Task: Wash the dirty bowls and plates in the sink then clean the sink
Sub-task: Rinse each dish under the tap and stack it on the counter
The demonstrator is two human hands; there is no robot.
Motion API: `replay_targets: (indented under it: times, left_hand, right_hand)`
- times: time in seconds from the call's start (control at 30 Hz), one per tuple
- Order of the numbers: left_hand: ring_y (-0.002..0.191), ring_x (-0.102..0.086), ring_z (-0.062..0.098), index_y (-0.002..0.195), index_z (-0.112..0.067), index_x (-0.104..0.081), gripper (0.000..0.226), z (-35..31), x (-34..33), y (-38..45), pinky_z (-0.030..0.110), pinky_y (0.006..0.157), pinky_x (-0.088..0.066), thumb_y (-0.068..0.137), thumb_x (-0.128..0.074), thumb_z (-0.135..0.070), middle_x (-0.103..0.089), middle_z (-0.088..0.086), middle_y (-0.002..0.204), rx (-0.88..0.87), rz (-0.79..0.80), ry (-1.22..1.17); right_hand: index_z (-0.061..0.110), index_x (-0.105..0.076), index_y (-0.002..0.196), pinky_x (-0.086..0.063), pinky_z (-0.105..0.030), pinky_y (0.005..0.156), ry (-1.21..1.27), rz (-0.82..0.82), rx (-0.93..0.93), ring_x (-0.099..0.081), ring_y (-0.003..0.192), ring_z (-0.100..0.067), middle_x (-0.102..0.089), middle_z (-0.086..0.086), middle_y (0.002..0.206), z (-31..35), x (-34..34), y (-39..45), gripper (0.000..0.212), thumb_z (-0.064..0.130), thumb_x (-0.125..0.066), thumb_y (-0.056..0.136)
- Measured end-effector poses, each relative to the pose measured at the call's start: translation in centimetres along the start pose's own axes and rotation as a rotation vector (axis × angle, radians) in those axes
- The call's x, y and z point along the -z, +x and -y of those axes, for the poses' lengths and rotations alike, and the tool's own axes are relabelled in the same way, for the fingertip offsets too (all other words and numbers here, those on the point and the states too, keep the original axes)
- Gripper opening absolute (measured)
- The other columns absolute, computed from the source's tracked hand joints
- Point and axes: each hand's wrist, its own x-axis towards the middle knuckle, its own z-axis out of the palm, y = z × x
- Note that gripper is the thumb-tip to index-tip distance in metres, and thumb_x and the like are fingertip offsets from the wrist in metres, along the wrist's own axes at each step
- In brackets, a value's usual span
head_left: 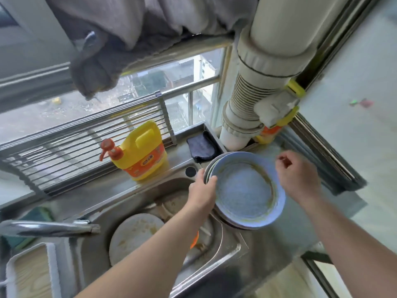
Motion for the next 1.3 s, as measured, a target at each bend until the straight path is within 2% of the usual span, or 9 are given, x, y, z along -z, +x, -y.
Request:
replay_targets:
  times: [0.13, 0.3, 0.47, 0.6, 0.77, 0.9, 1.0, 1.13, 1.3]
  left_hand:
    - [0.131, -0.051, 0.037, 0.159, -0.051, -0.023, 0.071, 0.4, -1.8, 0.5, 0.05, 0.115, -0.042, 0.092, -0.046, -0.052, -0.051, 0.012, 0.145, 0.111, -0.066, 0.149]
    - [0.127, -0.047, 0.036, 0.152, -0.049, -0.034, 0.053, 0.8, -2.2, 0.9, 0.048, 0.115, -0.04, 0.1, -0.046, -0.046, -0.052, 0.01, 0.139, 0.152, -0.164, 0.16]
    - [0.114, -0.059, 0.025, 0.142, -0.052, -0.042, 0.042, 1.5, -2.2, 0.9, 0.05, 0.109, -0.048, 0.101, -0.047, -0.047, -0.065, -0.006, 0.117, 0.091, -0.078, -0.088]
    - [0.116, -0.065, 0.019, 0.134, -0.049, -0.053, 0.035, 3.4, 0.4, 0.0, 0.053, 0.108, -0.05, 0.099, -0.053, -0.047, -0.069, -0.009, 0.121, 0.061, -0.108, -0.24]
    - [0.124, -0.064, 0.016, 0.138, -0.038, -0.058, 0.03, 8.5, 8.2, -2.7, 0.047, 0.11, -0.049, 0.11, -0.048, -0.044, -0.068, -0.008, 0.133, 0.09, -0.248, -0.461]
    - [0.124, -0.063, 0.024, 0.125, -0.036, -0.063, 0.03, 13.8, 13.9, -5.5, 0.056, 0.113, -0.047, 0.111, -0.039, -0.048, -0.068, 0.001, 0.13, 0.157, -0.473, -0.462]
    - [0.112, -0.064, 0.026, 0.116, -0.032, -0.061, 0.024, 17.5, 16.0, -7.0, 0.051, 0.106, -0.051, 0.113, -0.038, -0.039, -0.068, 0.004, 0.12, 0.269, -0.61, -0.513]
    - [0.119, -0.065, 0.032, 0.144, -0.029, -0.048, 0.036, 21.5, 16.5, -7.9, 0.056, 0.108, -0.05, 0.11, -0.049, -0.042, -0.066, 0.008, 0.135, 0.472, -0.648, -0.709]
    - [0.11, -0.073, 0.041, 0.138, -0.026, -0.059, 0.046, 24.4, 16.8, -7.3, 0.076, 0.09, -0.052, 0.095, -0.074, -0.024, -0.075, 0.015, 0.125, 0.59, -0.629, -1.032]
  right_hand:
    - [0.023, -0.067, 0.122, -0.051, -0.042, 0.091, 0.039, 0.23, -0.272, -0.064, 0.101, -0.031, -0.068, -0.005, 0.107, -5.4, -1.5, 0.5, 0.032, 0.041, -0.063, 0.095]
    - [0.041, -0.065, 0.109, -0.061, -0.056, 0.087, 0.232, 0.43, -0.415, -0.073, 0.094, -0.027, -0.076, 0.003, 0.101, -10.8, -6.3, 0.2, 0.04, 0.065, -0.055, 0.078]
    - [0.036, -0.061, 0.118, -0.063, -0.05, 0.082, 0.47, 0.427, -0.523, -0.074, 0.098, -0.031, -0.075, -0.004, 0.111, -5.3, -4.6, -1.7, 0.021, 0.043, -0.047, 0.104]
    - [0.047, -0.058, 0.121, -0.055, -0.053, 0.1, 0.358, 0.394, -0.349, -0.069, 0.11, -0.03, -0.072, 0.002, 0.116, -2.6, -4.6, -3.0, 0.038, 0.062, -0.043, 0.09]
    - [0.03, -0.039, 0.153, -0.043, -0.038, 0.091, 0.137, 0.486, -0.034, -0.06, 0.12, -0.038, -0.067, -0.009, 0.128, 4.9, -7.7, -8.1, 0.044, 0.036, -0.041, 0.11]
    - [0.035, -0.04, 0.146, -0.045, -0.039, 0.087, 0.125, 0.693, 0.04, -0.062, 0.112, -0.038, -0.068, -0.011, 0.122, 7.9, -14.6, -11.3, 0.037, 0.036, -0.04, 0.109]
    - [0.038, -0.039, 0.148, -0.048, -0.044, 0.099, 0.1, 0.881, 0.035, -0.062, 0.118, -0.038, -0.067, -0.013, 0.13, 9.6, -19.9, -12.2, 0.04, 0.04, -0.04, 0.108]
    - [0.032, -0.028, 0.16, -0.04, -0.038, 0.11, -0.043, 1.048, 0.087, -0.051, 0.137, -0.037, -0.053, -0.016, 0.152, 10.9, -25.7, -11.9, 0.055, 0.044, -0.038, 0.107]
    - [0.034, -0.021, 0.163, -0.037, -0.045, 0.115, -0.188, 1.109, 0.219, -0.043, 0.141, -0.043, -0.051, -0.018, 0.154, 12.3, -31.2, -10.9, 0.061, 0.05, -0.036, 0.106]
